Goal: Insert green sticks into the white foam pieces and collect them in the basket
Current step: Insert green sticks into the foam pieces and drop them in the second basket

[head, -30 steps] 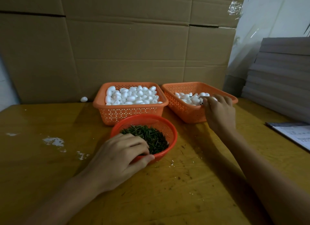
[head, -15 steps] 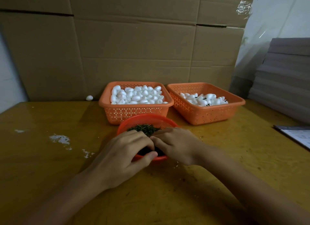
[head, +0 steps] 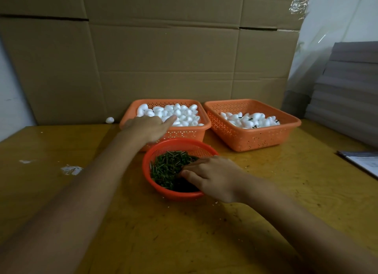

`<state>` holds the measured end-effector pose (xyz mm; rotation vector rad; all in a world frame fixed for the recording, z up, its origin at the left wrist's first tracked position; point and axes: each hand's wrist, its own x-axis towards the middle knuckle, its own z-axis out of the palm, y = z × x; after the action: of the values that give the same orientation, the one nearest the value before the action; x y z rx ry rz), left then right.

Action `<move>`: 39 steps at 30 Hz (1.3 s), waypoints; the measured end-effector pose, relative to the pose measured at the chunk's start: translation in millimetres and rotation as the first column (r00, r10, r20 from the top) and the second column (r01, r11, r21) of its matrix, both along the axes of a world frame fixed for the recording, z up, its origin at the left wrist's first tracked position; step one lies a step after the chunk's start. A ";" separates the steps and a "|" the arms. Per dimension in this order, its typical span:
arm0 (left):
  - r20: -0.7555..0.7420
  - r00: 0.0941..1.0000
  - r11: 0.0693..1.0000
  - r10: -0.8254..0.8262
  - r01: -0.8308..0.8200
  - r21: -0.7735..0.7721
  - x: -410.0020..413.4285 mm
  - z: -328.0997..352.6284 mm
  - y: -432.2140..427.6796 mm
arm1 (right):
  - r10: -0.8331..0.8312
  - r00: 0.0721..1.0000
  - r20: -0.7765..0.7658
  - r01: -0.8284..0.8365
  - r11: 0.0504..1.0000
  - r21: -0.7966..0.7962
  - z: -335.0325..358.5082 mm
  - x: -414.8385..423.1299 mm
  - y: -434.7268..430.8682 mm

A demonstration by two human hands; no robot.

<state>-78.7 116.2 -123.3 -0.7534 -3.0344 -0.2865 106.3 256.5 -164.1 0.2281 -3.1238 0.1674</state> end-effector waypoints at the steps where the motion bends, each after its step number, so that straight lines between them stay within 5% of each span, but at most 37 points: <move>1: 0.050 0.999 0.998 0.021 -0.018 -0.064 -8.2 1.1 4.1 | 0.000 1.000 0.000 0.000 1.000 0.003 0.1 0.4 -0.3; 5: 0.277 0.961 0.999 -0.008 0.020 -0.039 -37.0 4.8 12.4 | -0.004 1.000 0.002 0.004 1.000 0.014 1.0 1.0 -1.4; 8: 0.215 0.974 0.997 -0.075 0.081 -0.018 -47.6 2.4 11.5 | -0.009 1.000 0.004 0.009 1.000 0.019 1.4 1.5 -2.5; 14: 0.134 0.990 0.953 -0.044 0.001 0.303 -45.6 -3.6 11.1 | -0.014 1.000 0.010 0.014 1.000 0.018 2.3 2.1 -3.2; 21: -0.031 0.997 0.613 0.065 -0.016 0.790 -29.6 -1.8 -7.1 | -0.008 1.000 0.014 0.008 1.000 0.028 1.1 1.5 -3.2; 27: 0.178 0.944 0.148 -0.279 -0.140 0.979 29.1 -2.2 -15.5 | -0.005 1.000 0.015 0.005 1.000 0.013 2.3 2.8 -3.3; 32: 0.237 0.876 0.163 -0.421 -0.184 0.969 78.2 -18.7 -25.0 | -0.014 1.000 0.028 0.013 0.999 0.029 3.1 2.6 -4.4; 39: 0.156 0.842 0.055 -0.517 -0.149 0.987 117.2 -32.1 -36.5 | -0.009 1.000 0.024 0.008 0.999 0.051 2.2 1.6 -4.4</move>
<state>38.5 79.7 -155.4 -0.9024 -1.8883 -2.5762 107.9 252.1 -161.9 0.2150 -3.1555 0.0914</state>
